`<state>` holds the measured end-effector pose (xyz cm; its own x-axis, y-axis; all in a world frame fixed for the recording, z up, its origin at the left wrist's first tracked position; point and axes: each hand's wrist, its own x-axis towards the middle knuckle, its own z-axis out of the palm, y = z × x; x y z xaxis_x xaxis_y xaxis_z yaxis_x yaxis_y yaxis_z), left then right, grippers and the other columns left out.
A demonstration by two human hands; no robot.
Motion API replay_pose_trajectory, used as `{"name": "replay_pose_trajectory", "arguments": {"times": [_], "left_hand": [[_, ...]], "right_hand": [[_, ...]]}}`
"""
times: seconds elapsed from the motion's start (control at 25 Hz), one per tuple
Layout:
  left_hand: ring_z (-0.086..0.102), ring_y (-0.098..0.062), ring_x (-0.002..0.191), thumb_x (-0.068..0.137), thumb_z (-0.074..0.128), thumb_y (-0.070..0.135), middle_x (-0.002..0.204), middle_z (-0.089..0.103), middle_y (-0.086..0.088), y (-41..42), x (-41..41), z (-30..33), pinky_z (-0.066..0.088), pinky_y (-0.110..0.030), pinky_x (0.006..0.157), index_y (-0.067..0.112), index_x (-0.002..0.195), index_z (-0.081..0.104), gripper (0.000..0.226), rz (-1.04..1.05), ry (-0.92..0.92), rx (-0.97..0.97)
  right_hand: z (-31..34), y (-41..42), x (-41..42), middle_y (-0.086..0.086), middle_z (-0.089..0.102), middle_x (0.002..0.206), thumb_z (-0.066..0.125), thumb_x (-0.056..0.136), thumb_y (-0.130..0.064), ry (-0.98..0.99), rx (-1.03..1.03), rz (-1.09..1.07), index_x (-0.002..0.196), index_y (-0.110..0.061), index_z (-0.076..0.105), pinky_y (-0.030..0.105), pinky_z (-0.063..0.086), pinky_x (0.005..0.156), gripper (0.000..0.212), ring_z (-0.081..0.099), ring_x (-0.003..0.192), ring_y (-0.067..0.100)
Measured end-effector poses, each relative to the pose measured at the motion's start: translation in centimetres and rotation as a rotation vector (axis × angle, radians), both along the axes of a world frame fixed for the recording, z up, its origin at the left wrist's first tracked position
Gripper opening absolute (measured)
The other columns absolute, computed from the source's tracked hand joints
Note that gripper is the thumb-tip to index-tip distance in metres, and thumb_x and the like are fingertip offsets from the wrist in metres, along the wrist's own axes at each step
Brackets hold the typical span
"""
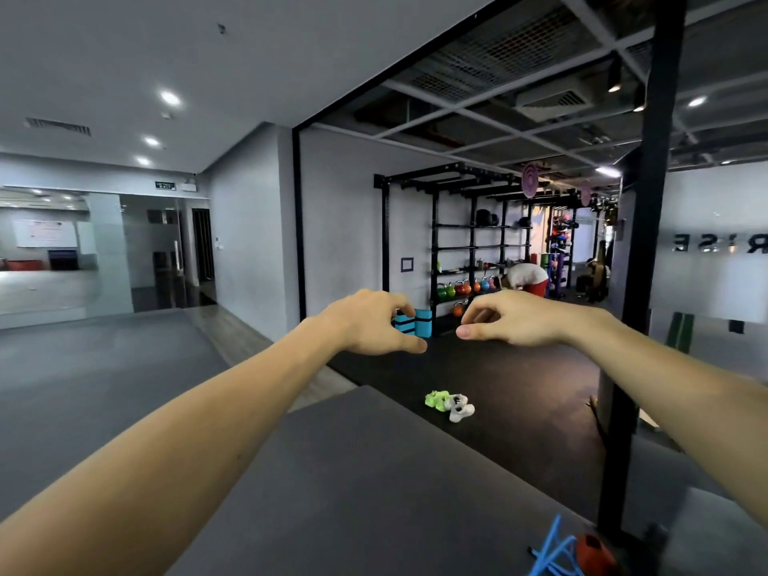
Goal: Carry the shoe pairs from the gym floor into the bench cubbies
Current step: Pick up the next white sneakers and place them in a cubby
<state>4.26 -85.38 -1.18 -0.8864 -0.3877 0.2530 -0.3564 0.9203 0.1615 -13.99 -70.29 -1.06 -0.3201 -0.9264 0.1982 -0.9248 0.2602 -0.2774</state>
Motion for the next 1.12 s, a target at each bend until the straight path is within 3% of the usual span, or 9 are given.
{"name": "replay_pose_trajectory", "arguments": {"times": [0.2, 0.48, 1.0, 1.12], "left_hand": [[0.054, -0.018, 0.113, 0.081, 0.064, 0.059, 0.133, 0.054, 0.000, -9.4, -7.2, 0.5, 0.042, -0.028, 0.089, 0.028, 0.136, 0.045, 0.066, -0.016, 0.008, 0.012], [0.051, -0.021, 0.120, 0.079, 0.062, 0.063, 0.137, 0.050, 0.001, -26.6, -19.9, 1.4, 0.044, -0.039, 0.099, 0.031, 0.134, 0.046, 0.066, -0.074, 0.010, -0.051], [0.052, -0.017, 0.117, 0.083, 0.060, 0.059, 0.133, 0.053, 0.001, -49.8, -53.6, 1.9, 0.046, -0.035, 0.093, 0.029, 0.132, 0.049, 0.058, -0.295, 0.052, -0.185], [0.051, -0.015, 0.118, 0.084, 0.060, 0.058, 0.133, 0.052, 0.002, -54.0, -61.8, 2.3, 0.044, -0.031, 0.091, 0.029, 0.131, 0.049, 0.057, -0.311, 0.035, -0.190]], "right_hand": [[0.4, -10.2, -7.4, -0.005, 0.060, 0.117, 0.055, 0.078, -0.065, -0.006, -0.016, -0.011, 0.112, -0.027, 0.061, 0.038, 0.046, 0.098, 0.051, 0.055, 0.109, 0.011], [0.3, -25.0, -19.7, -0.006, 0.058, 0.116, 0.057, 0.083, -0.059, 0.005, -0.008, -0.098, 0.114, -0.026, 0.060, 0.035, 0.045, 0.097, 0.046, 0.054, 0.109, 0.011], [-0.3, -46.2, -49.3, -0.005, 0.058, 0.113, 0.057, 0.084, -0.056, -0.003, -0.020, -0.265, 0.115, -0.024, 0.058, 0.028, 0.045, 0.091, 0.044, 0.054, 0.104, 0.010], [0.5, -50.6, -57.4, -0.003, 0.059, 0.115, 0.057, 0.084, -0.057, 0.001, -0.009, -0.285, 0.116, -0.023, 0.058, 0.033, 0.047, 0.095, 0.047, 0.055, 0.105, 0.013]]}}
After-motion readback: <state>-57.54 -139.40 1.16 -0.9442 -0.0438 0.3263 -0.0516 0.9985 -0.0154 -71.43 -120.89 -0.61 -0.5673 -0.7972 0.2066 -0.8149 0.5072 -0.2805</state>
